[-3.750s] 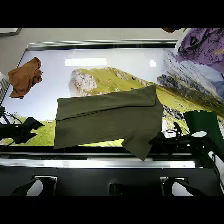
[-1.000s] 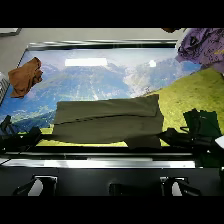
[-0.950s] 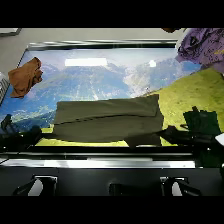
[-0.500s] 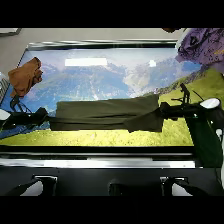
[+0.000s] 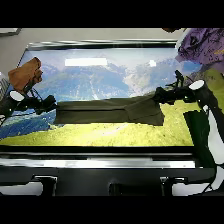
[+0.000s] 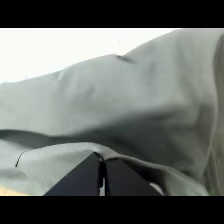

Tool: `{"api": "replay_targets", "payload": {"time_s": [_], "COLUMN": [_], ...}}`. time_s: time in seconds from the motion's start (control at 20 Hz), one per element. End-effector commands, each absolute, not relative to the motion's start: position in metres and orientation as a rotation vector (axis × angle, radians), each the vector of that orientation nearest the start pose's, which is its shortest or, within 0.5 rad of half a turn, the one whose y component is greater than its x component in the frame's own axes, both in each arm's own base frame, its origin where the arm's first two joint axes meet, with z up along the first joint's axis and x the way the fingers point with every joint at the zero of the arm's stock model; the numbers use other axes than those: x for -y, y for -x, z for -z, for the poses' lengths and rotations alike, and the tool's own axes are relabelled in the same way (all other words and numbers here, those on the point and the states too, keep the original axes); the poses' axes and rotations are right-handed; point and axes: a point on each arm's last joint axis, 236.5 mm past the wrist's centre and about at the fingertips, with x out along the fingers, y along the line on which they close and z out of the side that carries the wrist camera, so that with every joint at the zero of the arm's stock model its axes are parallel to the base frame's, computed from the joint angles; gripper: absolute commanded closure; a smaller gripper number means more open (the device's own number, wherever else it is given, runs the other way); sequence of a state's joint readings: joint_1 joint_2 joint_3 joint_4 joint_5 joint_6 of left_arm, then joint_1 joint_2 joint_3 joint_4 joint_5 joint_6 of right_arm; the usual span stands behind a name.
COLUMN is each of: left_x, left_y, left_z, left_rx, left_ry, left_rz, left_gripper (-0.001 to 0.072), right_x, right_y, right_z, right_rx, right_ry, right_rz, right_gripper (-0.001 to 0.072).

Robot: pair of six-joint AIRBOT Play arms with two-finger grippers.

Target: Fold the clothes and pants, and hang the long-sleeved shirts on hangers.

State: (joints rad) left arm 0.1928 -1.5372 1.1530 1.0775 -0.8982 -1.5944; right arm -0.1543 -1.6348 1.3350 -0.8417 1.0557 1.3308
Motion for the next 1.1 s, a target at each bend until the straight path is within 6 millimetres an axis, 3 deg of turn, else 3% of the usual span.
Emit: {"api": "replay_targets", "payload": {"time_s": [0.0,0.3,0.35,0.4,0.45,0.5,0.55,0.6,0.65,0.75,0.85,1.05], "left_x": [0.004,0.017,0.018,0.018,0.017,0.015,0.012,0.009,0.006,-0.002,-0.004,-0.003], "left_y": [-0.466,-0.471,-0.472,-0.473,-0.476,-0.479,-0.483,-0.487,-0.491,-0.497,-0.501,-0.502], "left_z": [0.079,0.107,0.107,0.104,0.099,0.089,0.078,0.066,0.051,0.026,0.011,0.004], "left_rx": [-1.222,-1.273,-1.272,-1.269,-1.264,-1.254,-1.237,-1.218,-1.194,-1.142,-1.11,-1.097], "left_ry": [0.641,0.634,0.632,0.633,0.639,0.639,0.636,0.63,0.619,0.592,0.584,0.582], "left_rz": [-0.038,-0.026,-0.025,-0.023,-0.023,-0.016,-0.01,-0.005,0.0,0.001,0.006,0.011], "left_gripper": [0.0693,0.0674,0.0567,0.0366,0.0146,0.0065,0.0065,0.0065,0.0053,0.002,0.002,0.002], "right_x": [-0.062,-0.063,-0.062,-0.061,-0.055,-0.047,-0.034,-0.019,0.001,0.031,0.033,0.015], "right_y": [-0.486,-0.487,-0.487,-0.487,-0.488,-0.488,-0.486,-0.483,-0.48,-0.466,-0.452,-0.45], "right_z": [0.042,0.073,0.074,0.071,0.064,0.052,0.038,0.027,0.019,0.022,0.037,0.074], "right_rx": [-1.204,-1.251,-1.252,-1.258,-1.266,-1.276,-1.281,-1.28,-1.276,-1.297,-1.358,-1.426], "right_ry": [-0.633,-0.672,-0.676,-0.703,-0.742,-0.762,-0.757,-0.752,-0.76,-0.791,-0.82,-0.868], "right_rz": [-0.281,-0.257,-0.254,-0.237,-0.221,-0.229,-0.256,-0.272,-0.274,-0.265,-0.314,-0.388], "right_gripper": [0.0687,0.0685,0.0672,0.0521,0.0247,0.0167,0.0154,0.0077,0.0051,0.0049,0.0049,0.0049]}}
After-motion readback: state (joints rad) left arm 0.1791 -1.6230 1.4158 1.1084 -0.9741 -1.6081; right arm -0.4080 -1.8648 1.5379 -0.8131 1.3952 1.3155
